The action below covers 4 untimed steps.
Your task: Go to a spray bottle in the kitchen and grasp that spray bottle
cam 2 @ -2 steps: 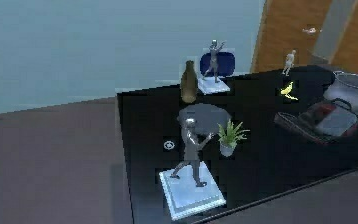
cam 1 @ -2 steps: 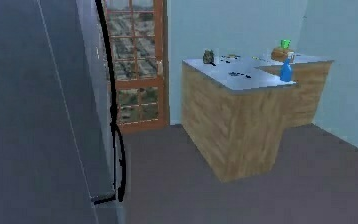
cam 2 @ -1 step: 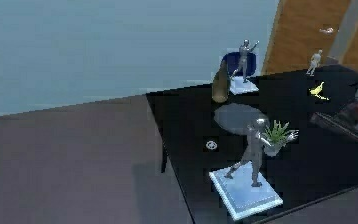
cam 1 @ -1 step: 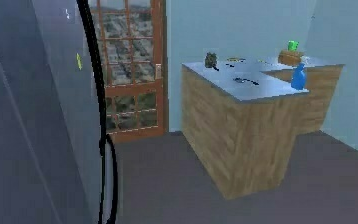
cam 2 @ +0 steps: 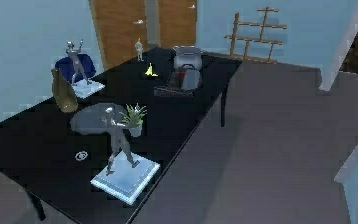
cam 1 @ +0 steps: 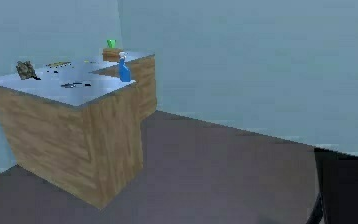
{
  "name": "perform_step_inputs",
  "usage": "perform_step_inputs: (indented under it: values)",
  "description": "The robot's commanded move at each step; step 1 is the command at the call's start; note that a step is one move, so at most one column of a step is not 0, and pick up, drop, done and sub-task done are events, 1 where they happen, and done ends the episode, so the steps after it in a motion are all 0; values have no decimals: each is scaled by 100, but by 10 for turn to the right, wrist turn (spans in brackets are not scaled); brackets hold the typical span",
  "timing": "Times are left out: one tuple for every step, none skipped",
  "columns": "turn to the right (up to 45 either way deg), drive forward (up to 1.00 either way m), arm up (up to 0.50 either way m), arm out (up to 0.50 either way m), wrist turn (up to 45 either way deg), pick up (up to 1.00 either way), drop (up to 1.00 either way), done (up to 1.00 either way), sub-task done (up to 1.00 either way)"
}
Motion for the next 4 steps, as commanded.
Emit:
perform_step_inputs:
  values:
    - [120, 0, 0, 0, 0, 0, 0, 0, 0]
    - [0, 100, 0, 0, 0, 0, 0, 0, 0]
    - [30, 0, 0, 0, 0, 0, 0, 0, 0]
    - [0, 100, 0, 0, 0, 0, 0, 0, 0]
